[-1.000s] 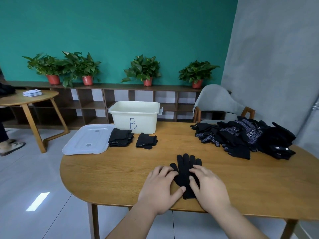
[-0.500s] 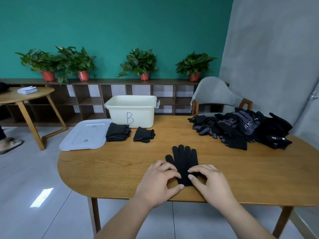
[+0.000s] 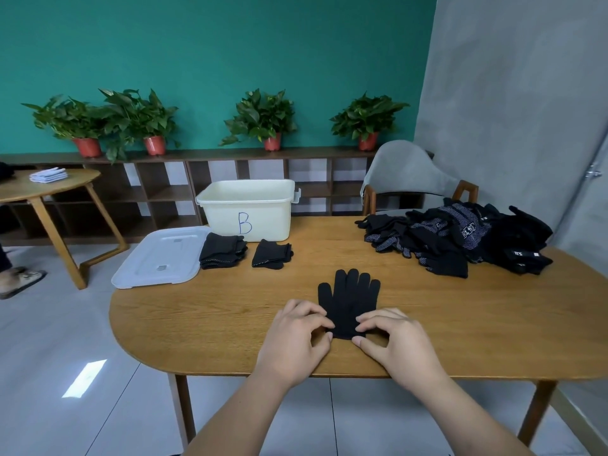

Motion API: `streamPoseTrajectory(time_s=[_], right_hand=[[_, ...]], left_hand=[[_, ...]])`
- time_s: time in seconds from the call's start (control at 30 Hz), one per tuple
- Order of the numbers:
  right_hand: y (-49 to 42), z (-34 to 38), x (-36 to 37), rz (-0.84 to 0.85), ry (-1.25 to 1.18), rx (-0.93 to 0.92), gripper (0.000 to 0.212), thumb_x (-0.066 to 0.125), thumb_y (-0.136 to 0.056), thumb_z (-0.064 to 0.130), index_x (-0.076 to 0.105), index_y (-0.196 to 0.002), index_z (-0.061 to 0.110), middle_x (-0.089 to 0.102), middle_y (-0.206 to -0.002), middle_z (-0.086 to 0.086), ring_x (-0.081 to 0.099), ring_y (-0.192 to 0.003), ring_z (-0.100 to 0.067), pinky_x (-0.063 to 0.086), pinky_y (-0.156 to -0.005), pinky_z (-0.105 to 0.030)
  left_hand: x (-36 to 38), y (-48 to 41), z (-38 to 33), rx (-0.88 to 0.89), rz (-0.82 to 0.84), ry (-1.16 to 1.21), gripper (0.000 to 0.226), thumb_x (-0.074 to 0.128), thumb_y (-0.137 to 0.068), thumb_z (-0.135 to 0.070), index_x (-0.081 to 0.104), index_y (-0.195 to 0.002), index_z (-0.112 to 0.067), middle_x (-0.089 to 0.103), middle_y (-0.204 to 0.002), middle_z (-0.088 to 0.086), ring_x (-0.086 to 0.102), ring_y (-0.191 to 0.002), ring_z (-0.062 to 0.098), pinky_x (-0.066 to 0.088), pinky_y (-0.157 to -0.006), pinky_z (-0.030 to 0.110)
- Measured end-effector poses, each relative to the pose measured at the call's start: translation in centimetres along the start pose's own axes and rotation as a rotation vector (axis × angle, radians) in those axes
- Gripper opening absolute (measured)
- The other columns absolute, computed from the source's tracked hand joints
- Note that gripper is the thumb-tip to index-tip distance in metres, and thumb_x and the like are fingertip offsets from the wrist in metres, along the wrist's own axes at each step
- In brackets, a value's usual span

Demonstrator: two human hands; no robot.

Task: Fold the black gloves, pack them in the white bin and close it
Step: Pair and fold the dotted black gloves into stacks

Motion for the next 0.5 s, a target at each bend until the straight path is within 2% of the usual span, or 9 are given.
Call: streamPoseTrajectory(time_s=[0.2,0.37,0.5], right_hand=[[0.2,0.2,0.0,-0.041,0.023,-0.058,0.011,0.083,-0.088,0.037,0.081,-0.099,0.036,0.07,-0.109,0.029,0.058,-0.113,0.009,0.049,-0.097,-0.018],[0.4,0.4,-0.2,-0.079,-0.005,-0.074,0.011,0.079,-0.091,0.035,0.079,-0.102,0.033,0.069,-0.106,0.028,0.06,-0.112,0.005,0.052,-0.094,-0.022],[0.5,1.1,-0.8,-0.091,-0.054,-0.082,0.011,0.077,-0.091,0.039,0.078,-0.102,0.034,0.069,-0.107,0.028,0.061,-0.115,0.002,0.051,-0.096,-0.02]], left_hand=[[0.0,0.0,0.0,-0.005,-0.01,0.007,0.023,0.065,-0.097,-0.048,0.077,-0.115,-0.038,0.058,-0.122,-0.027,0.042,-0.125,-0.002,0.041,-0.106,0.028],[-0.2,0.0,-0.3,0.029,-0.002,0.009,0.045,0.064,-0.092,-0.065,0.068,-0.13,-0.042,0.053,-0.126,-0.029,0.041,-0.127,-0.003,0.036,-0.107,0.023],[-0.1,0.1,0.0,0.031,-0.024,0.023,0.026,0.067,-0.097,-0.046,0.074,-0.122,-0.038,0.057,-0.125,-0.026,0.043,-0.126,0.0,0.043,-0.106,0.031]])
Point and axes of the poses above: each hand's wrist, its own y-axis away from the middle knuckle, its own x-axis out of the palm, z = x × y, the point moved 1 cm from there along -y, towards the middle knuckle
